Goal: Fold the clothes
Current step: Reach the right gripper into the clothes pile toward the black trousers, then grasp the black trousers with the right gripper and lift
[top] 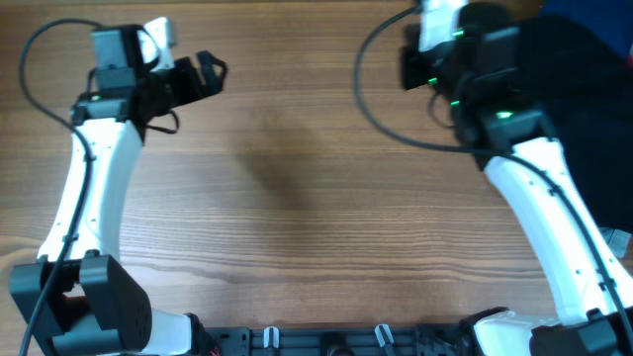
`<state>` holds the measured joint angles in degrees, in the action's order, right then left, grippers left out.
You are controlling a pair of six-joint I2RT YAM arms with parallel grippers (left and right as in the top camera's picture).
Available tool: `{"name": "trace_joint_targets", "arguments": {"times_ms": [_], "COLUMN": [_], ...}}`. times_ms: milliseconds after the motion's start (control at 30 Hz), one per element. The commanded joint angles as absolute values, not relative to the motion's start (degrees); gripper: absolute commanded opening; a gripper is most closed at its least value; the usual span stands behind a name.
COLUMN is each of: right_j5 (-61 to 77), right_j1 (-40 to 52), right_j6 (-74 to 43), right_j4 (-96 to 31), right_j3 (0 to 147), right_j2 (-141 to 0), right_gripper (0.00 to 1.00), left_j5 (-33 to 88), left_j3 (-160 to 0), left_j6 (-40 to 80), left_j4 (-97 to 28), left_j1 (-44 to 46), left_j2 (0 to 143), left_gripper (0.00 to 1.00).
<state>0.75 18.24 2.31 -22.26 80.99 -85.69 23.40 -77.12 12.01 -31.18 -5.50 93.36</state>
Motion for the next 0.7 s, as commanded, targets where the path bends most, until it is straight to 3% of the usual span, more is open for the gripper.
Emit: {"name": "trace_joint_targets", "arguments": {"times_ms": [0, 100, 200, 467, 667], "right_j5": [-6.2, -8.9, -12.1, -20.0, -27.2], "right_j1": [17.9, 15.0, 11.6, 4.3, 1.8], "right_j6": [0.4, 2.1, 4.6, 7.5, 4.6], "right_j4": [-23.2, -25.8, -28.6, -38.3, -42.0], "right_j3": [80.8, 80.7, 80.7, 80.7, 80.7], "right_j2": [-86.8, -87.1, -88.0, -96.4, -103.7], "right_gripper": [0.10, 0.53, 0.67, 0.78, 0.79], "left_j5": [27.0, 27.0, 27.0, 27.0, 27.0], "left_j3": [-78.2, -78.2, -78.2, -78.2, -78.2], "left_j6": [12.6, 12.4, 12.4, 12.4, 12.4], "left_j4": [-32.4, -32.8, -32.8, -33.0, -33.2], "left_j1": [-7.3, -7.2, -7.2, -7.2, -7.2], "left_j2": [92.9, 92.9, 92.9, 92.9, 92.9], "left_gripper": [1.00, 1.00, 1.00, 1.00, 1.00]}}
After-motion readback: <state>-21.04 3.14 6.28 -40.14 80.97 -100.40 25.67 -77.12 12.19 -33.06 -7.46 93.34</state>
